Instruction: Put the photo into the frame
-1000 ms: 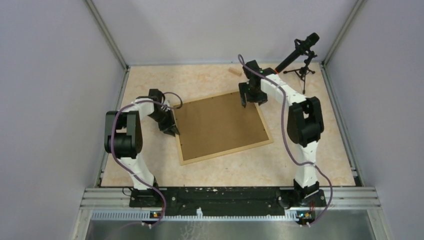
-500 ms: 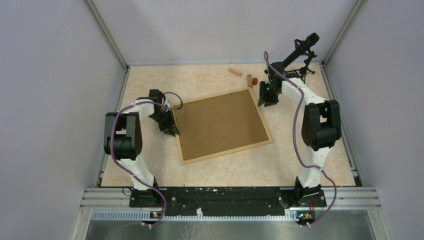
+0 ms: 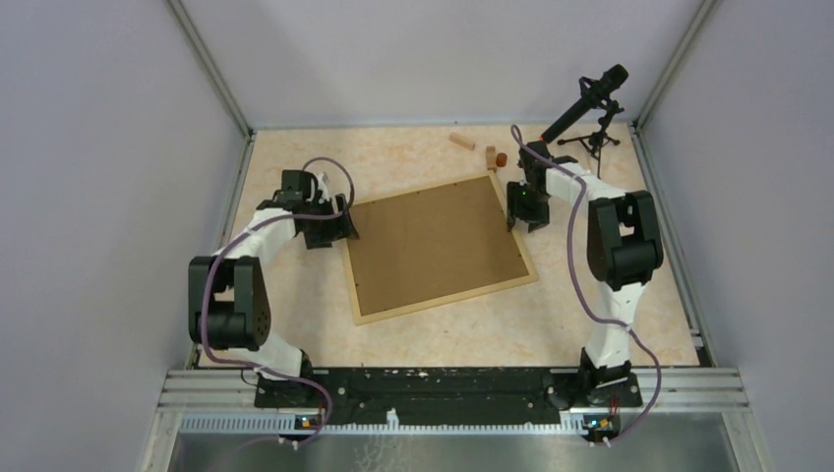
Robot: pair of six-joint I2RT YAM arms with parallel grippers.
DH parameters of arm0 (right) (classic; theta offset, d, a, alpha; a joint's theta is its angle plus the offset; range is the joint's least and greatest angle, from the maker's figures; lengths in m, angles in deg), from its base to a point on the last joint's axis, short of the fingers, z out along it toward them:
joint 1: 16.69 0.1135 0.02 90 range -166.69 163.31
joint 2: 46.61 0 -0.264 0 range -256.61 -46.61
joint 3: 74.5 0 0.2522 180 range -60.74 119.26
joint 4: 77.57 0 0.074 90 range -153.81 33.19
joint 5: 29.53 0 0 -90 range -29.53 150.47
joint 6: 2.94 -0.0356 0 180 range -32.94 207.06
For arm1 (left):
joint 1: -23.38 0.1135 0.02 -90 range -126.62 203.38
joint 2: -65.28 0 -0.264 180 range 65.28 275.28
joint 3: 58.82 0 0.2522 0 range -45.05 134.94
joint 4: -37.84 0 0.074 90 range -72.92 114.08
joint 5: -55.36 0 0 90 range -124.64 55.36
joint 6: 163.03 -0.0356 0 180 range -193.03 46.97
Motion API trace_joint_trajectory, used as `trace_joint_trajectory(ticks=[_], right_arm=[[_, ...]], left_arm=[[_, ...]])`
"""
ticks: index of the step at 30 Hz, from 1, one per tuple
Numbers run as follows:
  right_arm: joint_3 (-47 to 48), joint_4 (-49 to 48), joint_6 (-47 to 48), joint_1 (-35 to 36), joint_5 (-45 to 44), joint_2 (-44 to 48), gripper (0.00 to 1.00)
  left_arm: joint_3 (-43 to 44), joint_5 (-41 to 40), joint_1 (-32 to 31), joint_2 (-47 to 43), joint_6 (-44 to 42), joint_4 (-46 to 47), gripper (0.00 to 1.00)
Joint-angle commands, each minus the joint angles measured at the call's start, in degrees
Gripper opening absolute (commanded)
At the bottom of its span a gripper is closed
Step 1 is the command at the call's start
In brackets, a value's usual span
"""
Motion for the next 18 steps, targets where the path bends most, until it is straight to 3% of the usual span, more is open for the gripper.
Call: trace_joint_trajectory(ticks=[1, 6, 10, 18], right_arm=[[-0.01, 2.13, -1.32, 0.31, -1.38, 3.91, 0.53], [-9.54, 3.33, -11.56, 0.34, -2.01, 11.11, 0.49], [-20.18, 0.38, -18.19, 1.06, -0.93, 18.29, 0.46], [-30.94, -0.7, -19.17, 3.02, -1.76, 25.21, 0.42]], left_arm=[[-2.13, 3.48, -1.12, -7.68, -2.91, 9.24, 0.85], [-4.39, 9.31, -10.69, -15.04, -7.52, 15.66, 0.99], [-6.31, 12.64, -20.29, -18.72, -10.12, 20.5, 0.99], [-4.85, 14.64, -35.08, -16.69, -12.37, 21.87, 0.97]])
